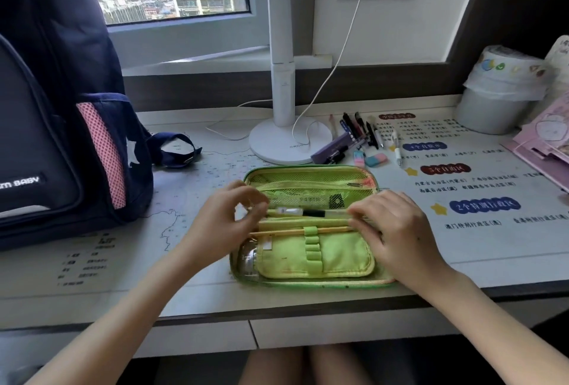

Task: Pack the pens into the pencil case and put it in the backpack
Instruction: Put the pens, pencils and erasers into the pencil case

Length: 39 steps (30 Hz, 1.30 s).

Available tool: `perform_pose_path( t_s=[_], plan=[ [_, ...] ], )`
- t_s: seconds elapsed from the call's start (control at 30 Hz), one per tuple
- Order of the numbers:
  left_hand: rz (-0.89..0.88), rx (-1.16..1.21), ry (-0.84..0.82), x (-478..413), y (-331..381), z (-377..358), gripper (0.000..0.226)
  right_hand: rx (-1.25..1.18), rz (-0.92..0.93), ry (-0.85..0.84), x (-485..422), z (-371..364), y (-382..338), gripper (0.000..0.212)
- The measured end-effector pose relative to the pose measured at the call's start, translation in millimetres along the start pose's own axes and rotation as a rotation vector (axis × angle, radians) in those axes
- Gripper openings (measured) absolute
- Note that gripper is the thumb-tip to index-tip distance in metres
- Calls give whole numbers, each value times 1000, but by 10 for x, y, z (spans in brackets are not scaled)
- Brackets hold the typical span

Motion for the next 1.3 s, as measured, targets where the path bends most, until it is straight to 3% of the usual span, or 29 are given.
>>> perform_pose_path(
  t_s=[0.07,0.17,0.27,0.4,0.5,0.7,0.97,1.13,1.3],
  plan=[
    [30,128,-58,16,137,40,34,-12,43,2,-43,-20,-197,18],
    [-94,90,-197,149,442,-113,30,-41,58,-14,-74,-104,-386,18],
    [-210,19,-168,213,459,-130,18,-107,23,-72,-34,-202,-393,24],
    [-116,-20,-111,236,75,88,13,-76,-156,-104,105,-215,28,39],
    [-126,-115,-108,293,-121,198,12,-34,-234,-97,212,-171,261,35],
    [-175,-201,-183,328,-161,195,22,-33,-219,-81,246,-183,268,29],
    [-322,-206,-204,231,95,-46,13,-28,-191,-61,253,-176,242,26],
    [-348,-190,-251,235,82,-14,29,-20,-198,-52,273,-176,263,27],
    [-366,-159,-237,192,173,-20,18,-17,-204,-51,279,-181,273,27]
  ],
)
Point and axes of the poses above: each hand's wrist, its own x-axis away from the middle knuckle, its own z-axis out of the back of the hand, y = z × x, the point moved 10 cm from there along -x, towards the middle knuckle, and after that the axes turned 14 degrees about y, right-handed, at the moved point
